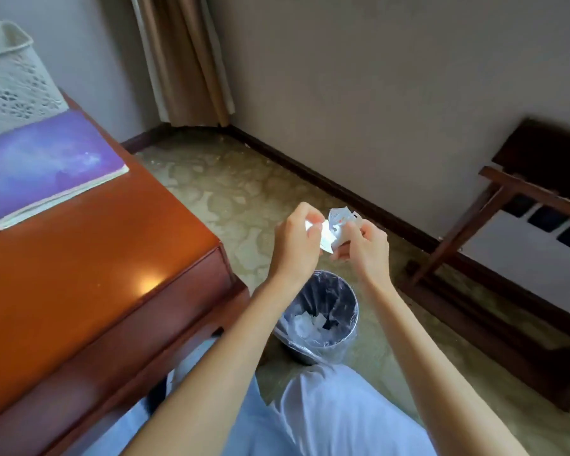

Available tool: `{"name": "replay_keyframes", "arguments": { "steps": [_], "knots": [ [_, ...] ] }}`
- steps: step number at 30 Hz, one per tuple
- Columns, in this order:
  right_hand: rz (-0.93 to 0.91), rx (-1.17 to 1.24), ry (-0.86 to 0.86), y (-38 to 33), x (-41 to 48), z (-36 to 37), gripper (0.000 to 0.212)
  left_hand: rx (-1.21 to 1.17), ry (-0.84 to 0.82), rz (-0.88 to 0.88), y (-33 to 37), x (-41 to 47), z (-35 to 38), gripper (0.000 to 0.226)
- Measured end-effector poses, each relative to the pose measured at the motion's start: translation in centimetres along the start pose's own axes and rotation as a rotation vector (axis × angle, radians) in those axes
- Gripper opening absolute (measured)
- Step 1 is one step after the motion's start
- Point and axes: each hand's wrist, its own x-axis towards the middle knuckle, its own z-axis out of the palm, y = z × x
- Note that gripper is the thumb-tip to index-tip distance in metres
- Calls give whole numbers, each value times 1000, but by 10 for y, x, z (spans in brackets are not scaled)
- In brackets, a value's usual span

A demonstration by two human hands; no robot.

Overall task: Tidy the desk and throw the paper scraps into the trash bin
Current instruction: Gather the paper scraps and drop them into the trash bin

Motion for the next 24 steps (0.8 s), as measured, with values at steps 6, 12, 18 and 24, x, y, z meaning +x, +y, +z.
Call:
{"name": "replay_keyframes", "arguments": {
  "steps": [6,12,18,24],
  "knots": [
    [248,-223,-26,104,39,-19,22,68,-241,-390,-87,21,86,16],
    [456,-418,-129,192,70,-8,33,141,-331,-670,-155,43,139,27],
    [608,-519,-307,246,91,6,24,8,-403,-940,-191,50,166,33],
    [645,-636,-344,270,99,16,22,-76,-452,-1077,-215,46,169,44]
  ]
}}
